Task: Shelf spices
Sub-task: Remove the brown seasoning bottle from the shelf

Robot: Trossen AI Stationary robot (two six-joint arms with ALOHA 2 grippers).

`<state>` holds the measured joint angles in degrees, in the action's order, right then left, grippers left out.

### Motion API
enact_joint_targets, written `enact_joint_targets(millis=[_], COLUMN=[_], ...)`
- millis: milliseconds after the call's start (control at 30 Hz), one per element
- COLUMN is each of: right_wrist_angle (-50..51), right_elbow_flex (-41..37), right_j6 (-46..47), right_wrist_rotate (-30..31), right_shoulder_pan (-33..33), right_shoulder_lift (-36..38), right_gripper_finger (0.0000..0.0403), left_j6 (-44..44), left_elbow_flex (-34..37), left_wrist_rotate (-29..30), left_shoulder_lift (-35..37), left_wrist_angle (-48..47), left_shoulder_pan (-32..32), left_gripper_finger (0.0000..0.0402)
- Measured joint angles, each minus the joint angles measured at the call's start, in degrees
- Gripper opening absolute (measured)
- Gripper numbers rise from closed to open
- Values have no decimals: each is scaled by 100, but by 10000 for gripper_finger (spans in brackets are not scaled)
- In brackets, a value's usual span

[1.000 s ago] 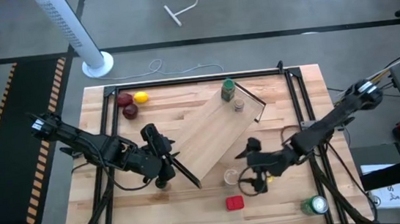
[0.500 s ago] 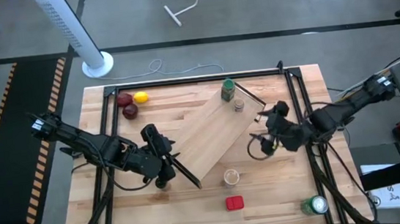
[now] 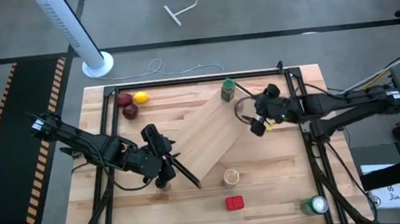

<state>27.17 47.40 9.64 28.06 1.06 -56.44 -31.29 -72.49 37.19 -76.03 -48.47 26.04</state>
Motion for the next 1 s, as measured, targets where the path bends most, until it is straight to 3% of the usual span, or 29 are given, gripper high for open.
enact_joint_targets(millis=[233,633,800,1000], right_wrist_angle=[-306,-862,-935,-952], right_elbow_flex=[-22,-22,-22,-22], right_j6=[-331,-637,-690,-738], right_wrist_rotate=[-603,-751,-751,-779], right_shoulder_pan=[580,1014,1015,1012], right_shoulder_lift=[-406,-1164,-1266,-1267], right_gripper_finger=[380,365,298,173], left_j6=[11,-63,-72,-93], left_elbow_flex=[0,0,0,0], left_wrist_rotate=[1,-68,-70,-74], left_shoulder_lift=[0,0,0,0], left_wrist_angle=[0,-28,-50,-50], left_shoulder_pan=[0,0,0,0], left_gripper_finger=[195,197,197,197])
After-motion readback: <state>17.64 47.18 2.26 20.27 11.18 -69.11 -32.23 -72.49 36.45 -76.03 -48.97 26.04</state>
